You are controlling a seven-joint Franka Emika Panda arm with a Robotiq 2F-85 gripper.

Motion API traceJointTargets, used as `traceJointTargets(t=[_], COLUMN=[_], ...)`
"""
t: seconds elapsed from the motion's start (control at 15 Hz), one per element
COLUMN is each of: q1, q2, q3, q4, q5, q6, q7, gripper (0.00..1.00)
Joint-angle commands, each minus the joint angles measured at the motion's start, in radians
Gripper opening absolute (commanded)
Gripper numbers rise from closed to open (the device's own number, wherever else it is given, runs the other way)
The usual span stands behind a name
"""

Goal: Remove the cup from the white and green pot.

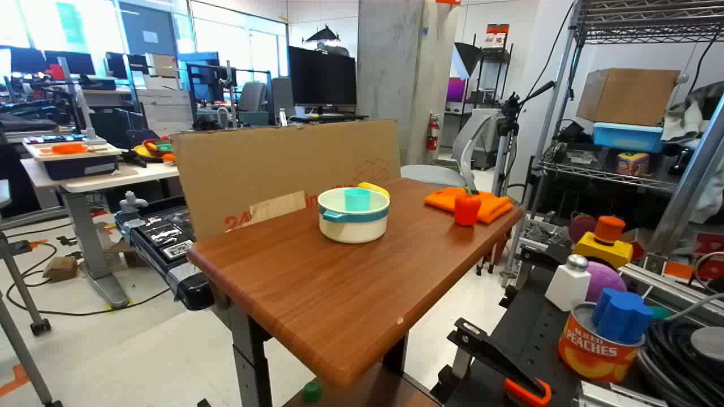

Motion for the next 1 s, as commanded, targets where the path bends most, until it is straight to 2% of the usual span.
traceJointTargets(t=[0.0, 0.67, 0.93], q1=[0.017, 0.017, 0.022], q2=[0.0, 0.0, 0.165], q3=[-0.013, -0.013, 0.034], q4=[0.003, 0.004, 0.118], q5=[-0.006, -0.006, 0.018], q6=[-0.004, -0.004, -0.048], q7=[0.006, 0.006, 0.152], gripper=[1.0, 1.0, 1.0])
